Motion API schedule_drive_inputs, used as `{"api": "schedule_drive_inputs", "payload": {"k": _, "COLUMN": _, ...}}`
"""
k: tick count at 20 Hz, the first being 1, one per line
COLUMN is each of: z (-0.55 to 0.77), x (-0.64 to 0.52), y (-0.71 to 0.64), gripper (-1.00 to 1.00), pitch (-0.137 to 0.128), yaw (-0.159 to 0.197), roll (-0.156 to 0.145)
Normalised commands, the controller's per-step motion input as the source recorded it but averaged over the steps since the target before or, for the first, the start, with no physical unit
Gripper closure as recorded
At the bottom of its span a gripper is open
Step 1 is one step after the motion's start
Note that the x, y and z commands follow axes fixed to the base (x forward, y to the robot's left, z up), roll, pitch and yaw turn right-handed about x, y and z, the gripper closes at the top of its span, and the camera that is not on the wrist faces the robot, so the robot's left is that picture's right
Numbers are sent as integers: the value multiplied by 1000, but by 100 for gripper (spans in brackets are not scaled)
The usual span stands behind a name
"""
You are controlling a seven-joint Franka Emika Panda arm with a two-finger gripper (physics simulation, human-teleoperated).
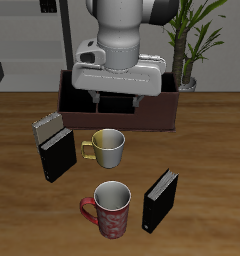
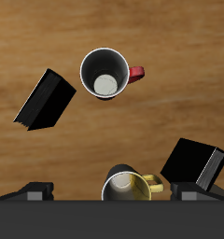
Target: Place the red mug into the back desk caddy's right compartment and place the left black book into the back desk caddy's back compartment and place the right black book into the back desk caddy's front compartment
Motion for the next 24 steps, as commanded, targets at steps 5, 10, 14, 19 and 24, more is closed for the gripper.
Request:
{"api": "schedule_drive_inputs", "payload": {"k": 5, "z": 58, "x": 443, "y": -18, "gripper": -100, "pitch": -41, "yaw": 24, "roll": -33}}
{"api": "schedule_drive_inputs", "payload": {"k": 10, "z": -196, "x": 364, "y": -44, "gripper": -100, "pitch": 16, "yaw": -91, "roll": -40}}
{"api": "schedule_drive_inputs", "payload": {"k": 14, "z": -248, "x": 322, "y": -163, "gripper": -100, "pitch": 27, "yaw": -71, "roll": -35}}
{"api": "schedule_drive_inputs", "payload": {"k": 19, "z": -242, "x": 195, "y": -189, "gripper": -100, "pitch": -45, "yaw": -50, "roll": -12}}
{"api": "schedule_drive_inputs", "payload": {"k": 24, "z": -404, "x": 84, "y": -106, "gripper": -100, "pitch": -8, "yaw": -114, "roll": -8}}
